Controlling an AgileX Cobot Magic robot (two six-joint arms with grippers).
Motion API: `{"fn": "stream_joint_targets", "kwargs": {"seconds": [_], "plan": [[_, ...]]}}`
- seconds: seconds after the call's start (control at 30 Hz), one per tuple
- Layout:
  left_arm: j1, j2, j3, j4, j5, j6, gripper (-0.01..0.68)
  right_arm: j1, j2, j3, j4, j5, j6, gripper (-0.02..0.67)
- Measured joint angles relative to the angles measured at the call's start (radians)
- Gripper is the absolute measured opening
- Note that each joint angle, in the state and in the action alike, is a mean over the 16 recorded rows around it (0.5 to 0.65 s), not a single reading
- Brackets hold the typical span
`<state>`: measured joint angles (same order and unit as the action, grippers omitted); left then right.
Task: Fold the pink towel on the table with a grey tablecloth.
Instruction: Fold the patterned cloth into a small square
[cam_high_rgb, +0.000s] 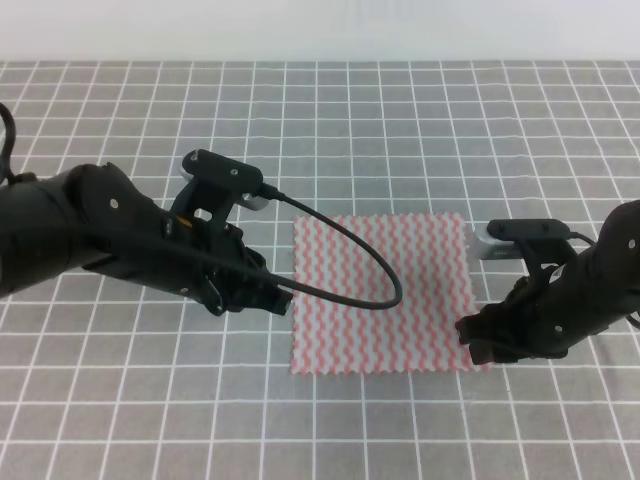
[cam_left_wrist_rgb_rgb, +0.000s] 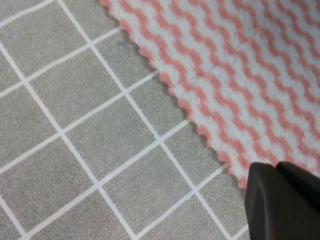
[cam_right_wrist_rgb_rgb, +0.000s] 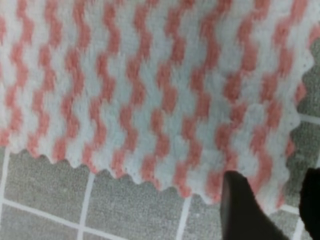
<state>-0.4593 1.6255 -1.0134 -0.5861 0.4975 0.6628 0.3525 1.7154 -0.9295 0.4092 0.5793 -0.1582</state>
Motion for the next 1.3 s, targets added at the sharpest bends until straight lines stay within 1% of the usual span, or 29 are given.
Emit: {"fn": "stream_joint_targets", "kwargs": {"seconds": [0.3, 0.47, 0.57, 0.83, 1.0, 1.1, 1.3], "plan": [[0.0, -0.004, 0.0, 0.0, 0.0, 0.0, -0.002, -0.001, 0.024, -0.004, 0.011, 0.006, 0.0, 0.236], [0.0, -0.004, 0.0, 0.0, 0.0, 0.0, -0.002, -0.002, 0.039, -0.009, 0.018, 0.014, 0.0, 0.213], [0.0, -0.003, 0.0, 0.001, 0.0, 0.0, -0.002, -0.002, 0.045, -0.019, 0.02, 0.022, 0.0, 0.187], [0.0, -0.003, 0.0, 0.001, 0.0, 0.0, -0.002, -0.002, 0.051, -0.049, 0.019, 0.054, 0.0, 0.071], [0.0, -0.002, 0.0, 0.004, -0.001, 0.001, -0.002, -0.002, 0.044, -0.066, 0.017, 0.07, 0.0, 0.013], [0.0, -0.002, 0.0, 0.011, -0.001, 0.006, -0.003, -0.001, 0.033, -0.075, 0.017, 0.076, 0.0, -0.008], [0.0, -0.001, 0.0, 0.045, 0.016, 0.036, -0.002, -0.002, 0.01, -0.105, 0.016, 0.082, 0.0, -0.014]]}}
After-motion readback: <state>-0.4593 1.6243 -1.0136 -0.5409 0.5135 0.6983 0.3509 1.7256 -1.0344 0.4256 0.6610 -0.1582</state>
